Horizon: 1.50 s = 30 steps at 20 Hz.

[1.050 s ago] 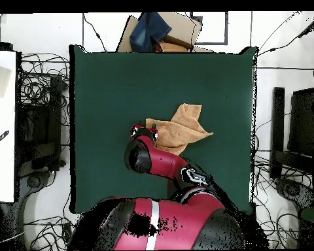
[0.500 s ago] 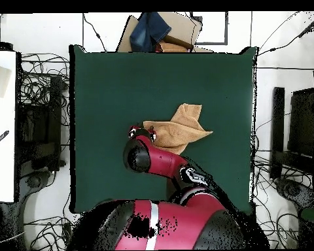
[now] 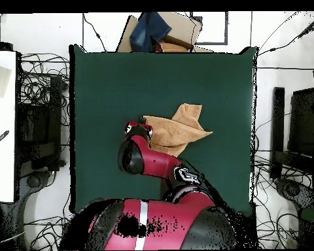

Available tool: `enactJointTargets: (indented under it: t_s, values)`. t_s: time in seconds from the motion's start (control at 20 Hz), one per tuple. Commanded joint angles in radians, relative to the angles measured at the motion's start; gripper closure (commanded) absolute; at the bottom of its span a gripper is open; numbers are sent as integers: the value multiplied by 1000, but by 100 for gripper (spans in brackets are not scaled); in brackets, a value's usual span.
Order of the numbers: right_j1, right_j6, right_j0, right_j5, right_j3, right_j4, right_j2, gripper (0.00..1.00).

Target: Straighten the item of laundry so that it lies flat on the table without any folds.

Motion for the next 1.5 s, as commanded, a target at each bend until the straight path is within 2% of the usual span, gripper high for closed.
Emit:
enactJointTargets:
  t_s: [0.05, 0.2, 0.55, 0.6, 0.85, 0.9, 1.05, 1.3, 1.5]
  values:
    - [61, 301, 1, -100, 23, -19, 85, 100]
    - [58, 274, -29, -27, 27, -21, 118, 100]
    - [56, 287, -26, -92, 39, -12, 118, 100]
    - [57, 289, -29, -97, 41, -13, 120, 0]
    - [61, 295, -36, -112, 43, -20, 127, 0]
    - [41, 271, -33, -76, 46, -19, 125, 0]
    - [14, 177, -68, 236, 61, 11, 178, 0]
    - [-23, 167, -49, 377, 79, 60, 169, 0]
    - [-32, 169, -71, 457, 72, 47, 190, 0]
